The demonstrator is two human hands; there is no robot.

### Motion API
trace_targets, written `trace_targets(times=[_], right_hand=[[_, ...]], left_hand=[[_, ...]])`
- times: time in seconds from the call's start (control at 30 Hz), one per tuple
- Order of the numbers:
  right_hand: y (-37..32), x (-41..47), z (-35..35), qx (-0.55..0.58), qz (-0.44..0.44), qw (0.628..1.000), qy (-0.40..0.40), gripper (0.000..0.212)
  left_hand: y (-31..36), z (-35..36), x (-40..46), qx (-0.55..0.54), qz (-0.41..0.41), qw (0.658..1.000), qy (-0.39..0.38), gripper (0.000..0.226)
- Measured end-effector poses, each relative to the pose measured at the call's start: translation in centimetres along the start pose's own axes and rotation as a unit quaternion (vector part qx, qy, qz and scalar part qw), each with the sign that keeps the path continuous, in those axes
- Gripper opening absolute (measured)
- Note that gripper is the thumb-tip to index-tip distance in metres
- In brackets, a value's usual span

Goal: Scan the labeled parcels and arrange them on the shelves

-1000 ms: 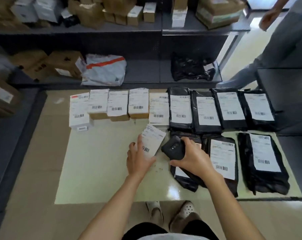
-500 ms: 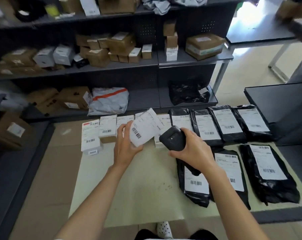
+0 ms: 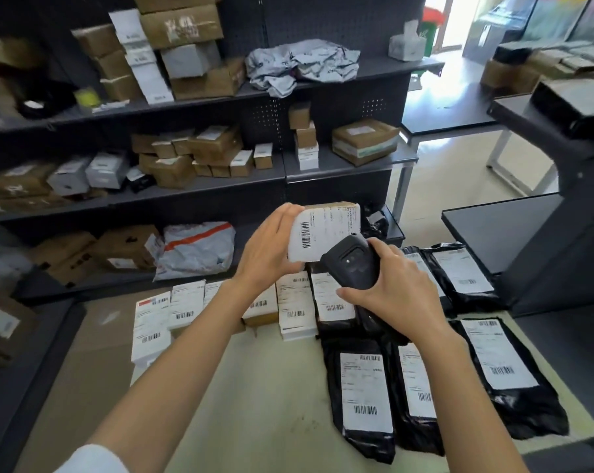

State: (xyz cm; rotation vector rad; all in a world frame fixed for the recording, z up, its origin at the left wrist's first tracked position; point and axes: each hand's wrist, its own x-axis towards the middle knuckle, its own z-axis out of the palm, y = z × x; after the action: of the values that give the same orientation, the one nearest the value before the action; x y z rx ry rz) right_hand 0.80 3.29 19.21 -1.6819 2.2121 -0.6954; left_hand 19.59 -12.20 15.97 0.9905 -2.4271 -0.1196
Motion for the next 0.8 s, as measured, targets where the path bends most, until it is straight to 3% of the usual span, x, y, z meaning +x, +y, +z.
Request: trace_targets(times=[0.27,0.5,0.8], right_hand=[[2.6,1.8,-2.6,-0.030,0.010,0.999,-0.036,0.090],[3.9,1.0,-2.4,-0.049,0.028,0.996,-0.072,0.082],[3.5,-3.2,-0.8,-0.031,0.102,0.993,-0.044,0.092]], left_hand=[[2.2,1.2,3.8,-0.004,0.006,1.000,-0.031,0.081],[2.3,2.8,3.2,-0.007,-0.021,0.997,-0.070,0.089],[2.1,3.2,1.5,-0.014,0.002,0.992,-0.124,0.095]])
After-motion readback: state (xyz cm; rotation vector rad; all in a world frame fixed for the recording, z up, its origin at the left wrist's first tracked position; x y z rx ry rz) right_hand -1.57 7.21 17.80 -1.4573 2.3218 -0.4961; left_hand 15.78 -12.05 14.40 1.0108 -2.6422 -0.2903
